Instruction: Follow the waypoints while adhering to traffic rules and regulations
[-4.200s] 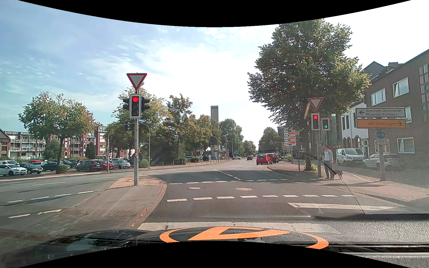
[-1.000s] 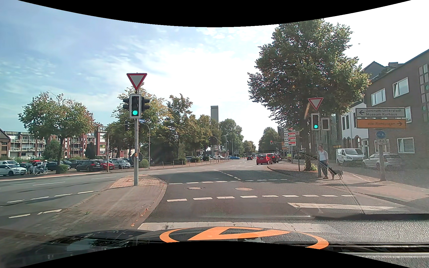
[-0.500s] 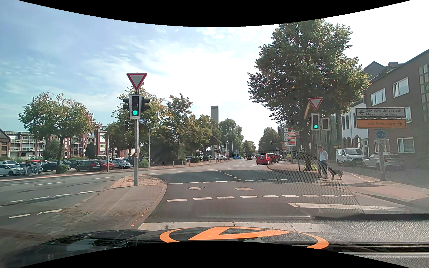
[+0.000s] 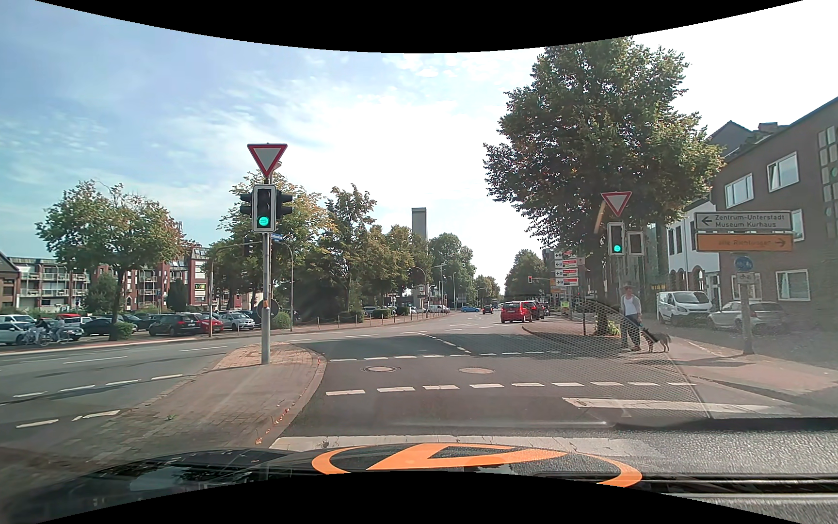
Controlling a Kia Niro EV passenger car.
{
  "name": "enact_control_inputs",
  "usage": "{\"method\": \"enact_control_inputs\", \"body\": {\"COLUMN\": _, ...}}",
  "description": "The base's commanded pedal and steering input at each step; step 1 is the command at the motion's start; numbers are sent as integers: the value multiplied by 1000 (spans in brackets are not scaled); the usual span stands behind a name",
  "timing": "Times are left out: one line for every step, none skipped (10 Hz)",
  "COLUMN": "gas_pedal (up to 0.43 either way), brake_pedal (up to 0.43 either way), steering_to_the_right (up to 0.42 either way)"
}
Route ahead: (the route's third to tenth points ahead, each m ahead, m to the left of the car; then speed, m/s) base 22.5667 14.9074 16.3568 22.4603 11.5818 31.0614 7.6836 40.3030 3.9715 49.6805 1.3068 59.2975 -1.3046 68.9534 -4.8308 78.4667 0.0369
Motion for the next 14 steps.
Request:
{"method": "enact_control_inputs", "body": {"gas_pedal": 0, "brake_pedal": 0, "steering_to_the_right": -12}}
{"method": "enact_control_inputs", "body": {"gas_pedal": 0, "brake_pedal": 0, "steering_to_the_right": -13}}
{"method": "enact_control_inputs", "body": {"gas_pedal": 0, "brake_pedal": 0, "steering_to_the_right": -12}}
{"method": "enact_control_inputs", "body": {"gas_pedal": 0, "brake_pedal": 0, "steering_to_the_right": -12}}
{"method": "enact_control_inputs", "body": {"gas_pedal": 87, "brake_pedal": 0, "steering_to_the_right": -12}}
{"method": "enact_control_inputs", "body": {"gas_pedal": 110, "brake_pedal": 0, "steering_to_the_right": -13}}
{"method": "enact_control_inputs", "body": {"gas_pedal": 157, "brake_pedal": 0, "steering_to_the_right": -15}}
{"method": "enact_control_inputs", "body": {"gas_pedal": 197, "brake_pedal": 0, "steering_to_the_right": -20}}
{"method": "enact_control_inputs", "body": {"gas_pedal": 220, "brake_pedal": 0, "steering_to_the_right": -24}}
{"method": "enact_control_inputs", "body": {"gas_pedal": 228, "brake_pedal": 0, "steering_to_the_right": -26}}
{"method": "enact_control_inputs", "body": {"gas_pedal": 228, "brake_pedal": 0, "steering_to_the_right": -26}}
{"method": "enact_control_inputs", "body": {"gas_pedal": 228, "brake_pedal": 0, "steering_to_the_right": -27}}
{"method": "enact_control_inputs", "body": {"gas_pedal": 228, "brake_pedal": 0, "steering_to_the_right": -29}}
{"method": "enact_control_inputs", "body": {"gas_pedal": 228, "brake_pedal": 0, "steering_to_the_right": -30}}
